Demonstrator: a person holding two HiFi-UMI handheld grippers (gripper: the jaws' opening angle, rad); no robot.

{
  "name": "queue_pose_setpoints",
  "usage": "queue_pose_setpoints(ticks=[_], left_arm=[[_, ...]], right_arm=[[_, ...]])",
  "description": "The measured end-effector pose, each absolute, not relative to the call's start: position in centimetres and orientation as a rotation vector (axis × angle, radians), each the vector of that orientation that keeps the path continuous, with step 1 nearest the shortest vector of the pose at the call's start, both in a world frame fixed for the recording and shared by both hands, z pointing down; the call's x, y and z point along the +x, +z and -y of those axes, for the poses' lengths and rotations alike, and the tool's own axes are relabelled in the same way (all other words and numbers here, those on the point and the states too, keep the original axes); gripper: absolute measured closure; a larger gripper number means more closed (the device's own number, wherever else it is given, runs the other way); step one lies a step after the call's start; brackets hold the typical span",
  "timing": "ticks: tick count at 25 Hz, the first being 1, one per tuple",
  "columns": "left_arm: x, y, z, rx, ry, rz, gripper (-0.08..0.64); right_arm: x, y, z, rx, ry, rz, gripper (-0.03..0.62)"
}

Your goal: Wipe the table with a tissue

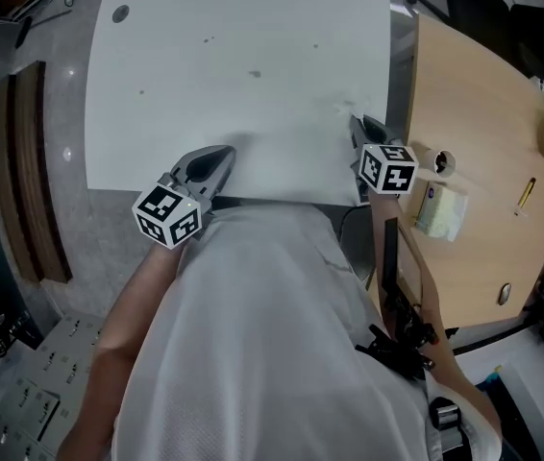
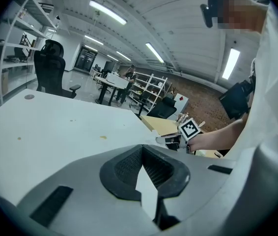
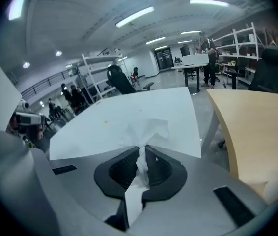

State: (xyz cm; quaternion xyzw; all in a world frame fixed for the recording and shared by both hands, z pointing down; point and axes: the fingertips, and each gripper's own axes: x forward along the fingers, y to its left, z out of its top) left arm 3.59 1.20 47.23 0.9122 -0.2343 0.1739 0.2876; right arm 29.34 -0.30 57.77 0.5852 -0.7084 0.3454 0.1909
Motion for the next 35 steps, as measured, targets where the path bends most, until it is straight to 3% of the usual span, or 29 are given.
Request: queue_pose_setpoints(ticks=[15,23,35], left_arm=[[-0.1,47.5,0.5,2.468,0.446,0.518,0.554],[-3.6,48.0,2.2,2.450,0.417,0.558,0.554],[-1.9,48.5,2.1,2.415,0.385,0.574,0.554]], right_arm=[[20.0,61.3,-0.7,1.657,1.080,1.870,0.563],[23.6,58.0,4.9,1.687,0.963,1.898,0.563],[29.8,59.2,10.3,1.507,0.844,1.794,0.563]])
